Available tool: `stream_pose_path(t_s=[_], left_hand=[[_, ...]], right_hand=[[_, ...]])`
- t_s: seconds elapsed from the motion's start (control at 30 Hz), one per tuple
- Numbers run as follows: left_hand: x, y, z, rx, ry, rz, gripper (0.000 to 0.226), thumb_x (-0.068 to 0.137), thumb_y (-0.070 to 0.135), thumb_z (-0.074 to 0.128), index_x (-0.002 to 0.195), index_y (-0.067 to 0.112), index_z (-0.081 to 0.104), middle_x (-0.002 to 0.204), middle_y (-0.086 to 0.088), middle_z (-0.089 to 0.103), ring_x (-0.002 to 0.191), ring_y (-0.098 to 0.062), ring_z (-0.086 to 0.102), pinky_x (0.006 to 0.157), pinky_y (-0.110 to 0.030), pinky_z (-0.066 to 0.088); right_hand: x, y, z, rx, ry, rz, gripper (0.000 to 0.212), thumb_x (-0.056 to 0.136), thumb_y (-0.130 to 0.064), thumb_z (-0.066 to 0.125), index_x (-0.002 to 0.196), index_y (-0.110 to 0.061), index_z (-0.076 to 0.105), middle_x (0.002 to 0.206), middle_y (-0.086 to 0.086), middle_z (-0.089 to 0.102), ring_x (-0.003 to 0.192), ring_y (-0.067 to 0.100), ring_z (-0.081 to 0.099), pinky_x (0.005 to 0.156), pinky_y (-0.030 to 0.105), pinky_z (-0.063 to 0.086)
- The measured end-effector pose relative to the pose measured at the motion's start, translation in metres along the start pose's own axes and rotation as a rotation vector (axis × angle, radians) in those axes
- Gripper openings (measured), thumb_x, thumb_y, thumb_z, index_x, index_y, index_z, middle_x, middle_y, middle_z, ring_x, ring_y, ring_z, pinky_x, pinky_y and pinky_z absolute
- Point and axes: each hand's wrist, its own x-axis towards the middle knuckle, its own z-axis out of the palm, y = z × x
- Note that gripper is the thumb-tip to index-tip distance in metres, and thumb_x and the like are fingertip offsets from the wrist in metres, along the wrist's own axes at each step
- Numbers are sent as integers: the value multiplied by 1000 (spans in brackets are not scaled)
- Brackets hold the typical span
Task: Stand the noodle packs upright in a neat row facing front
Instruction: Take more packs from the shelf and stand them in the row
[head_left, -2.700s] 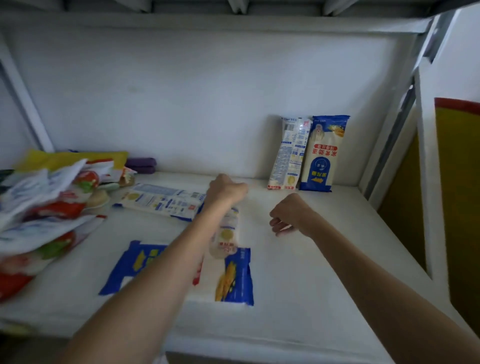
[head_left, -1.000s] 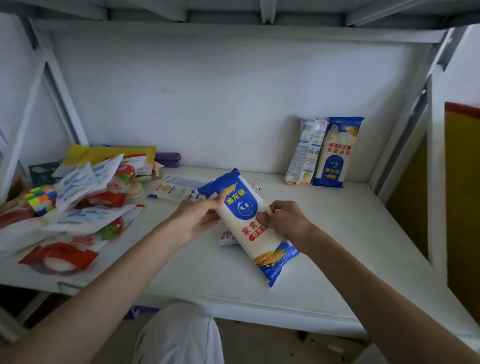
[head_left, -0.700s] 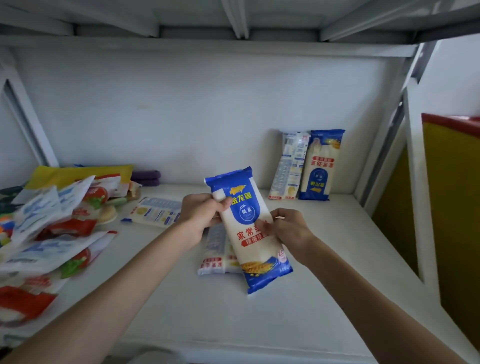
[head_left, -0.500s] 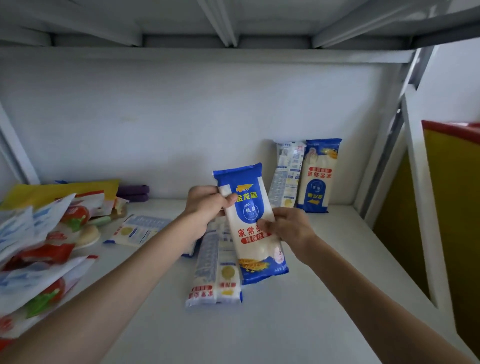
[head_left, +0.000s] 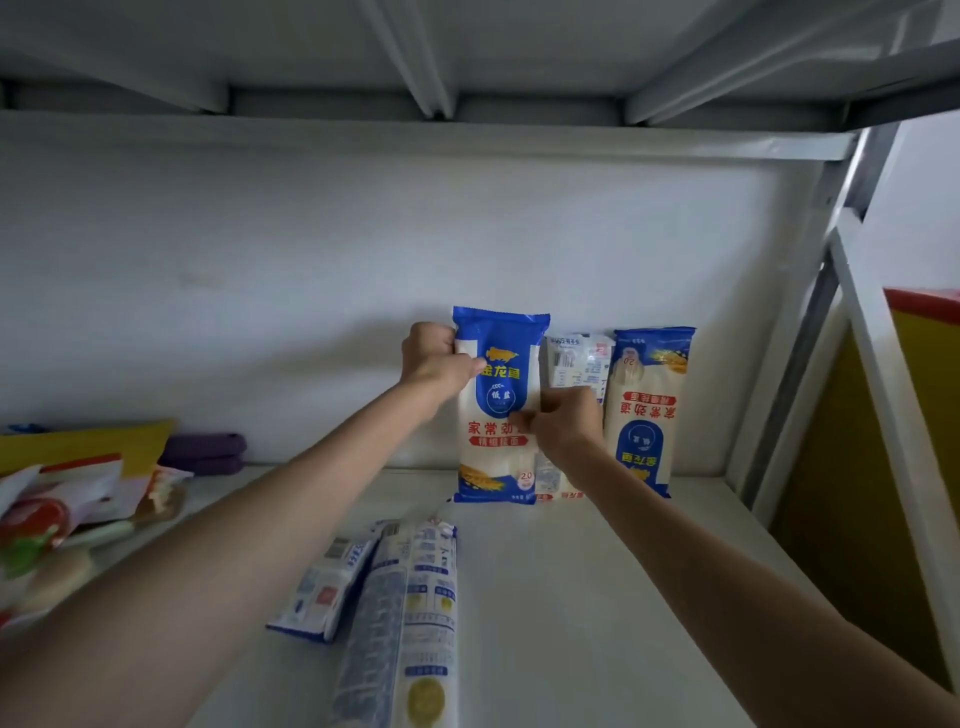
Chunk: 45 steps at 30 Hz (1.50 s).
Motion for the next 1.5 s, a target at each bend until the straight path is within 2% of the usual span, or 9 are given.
stream_pose_path(t_s=[0.23,0.4,0.5,0.6,0.8,0.93,1.03,1.17,1.5], left_hand=[[22,-14,17,57,48,29,27,73,1,78,58,7,57,56,5,53,56,-8,52,50,-18,42],[21,-33,32,4,94,15,7,80,8,74,85,5,71,81,-3,68,74,-15,64,61,-25,52],[20,-35,34,27,37,-52,16,88,23,68,80,9,64,78,-1,62,70,-15,58,48,-21,40],[20,-42,33,52,44,-63,28,89,27,68,70,9,60,78,-3,63,74,-19,61,51,-24,41],[16,-43,32,123,103,4,40,87,25,71,56,14,48,84,-6,72,59,-9,57,44,-18,36],[13,-50,33,35,19,-12,17,87,22,72,90,6,66,105,-10,73,80,-15,66,50,-16,43],[8,-60,34,85,-128,-68,36,81,15,78,113,7,64,115,-10,70,101,-22,68,64,-21,51],[4,-69,39,96,-118,-92,41,81,14,77,118,7,62,121,-11,68,108,-25,66,74,-27,51],[-29,-50,-9,266,-196,-241,36,81,21,77,110,3,66,106,-6,65,103,-24,65,84,-33,56]], right_hand=[[21,9,22,-260,125,-110,17,74,-12,78,88,-3,74,85,7,73,71,16,66,56,26,56],[16,18,33,-415,169,-127,24,81,-20,73,97,-4,67,87,9,70,76,22,67,58,31,54],[10,14,31,-415,285,-61,32,91,-35,59,104,-6,56,89,8,67,77,25,65,64,38,55],[12,21,21,-305,383,-80,19,97,-25,43,108,-10,45,97,11,63,80,26,62,61,38,51],[20,37,4,-494,105,-332,20,95,-9,47,114,-14,45,116,11,51,97,25,57,73,38,56],[17,38,3,-529,63,-293,39,89,-1,52,124,-15,43,127,11,47,109,28,55,79,40,57],[16,45,-1,-546,136,-265,40,88,-3,54,126,-13,45,129,9,50,109,26,56,80,41,57],[14,53,-5,-547,75,-274,50,87,0,56,132,-12,40,137,9,43,123,26,47,86,46,56],[-34,30,-14,-546,-63,-75,33,86,2,50,117,-6,57,125,12,49,93,18,49,84,35,53]])
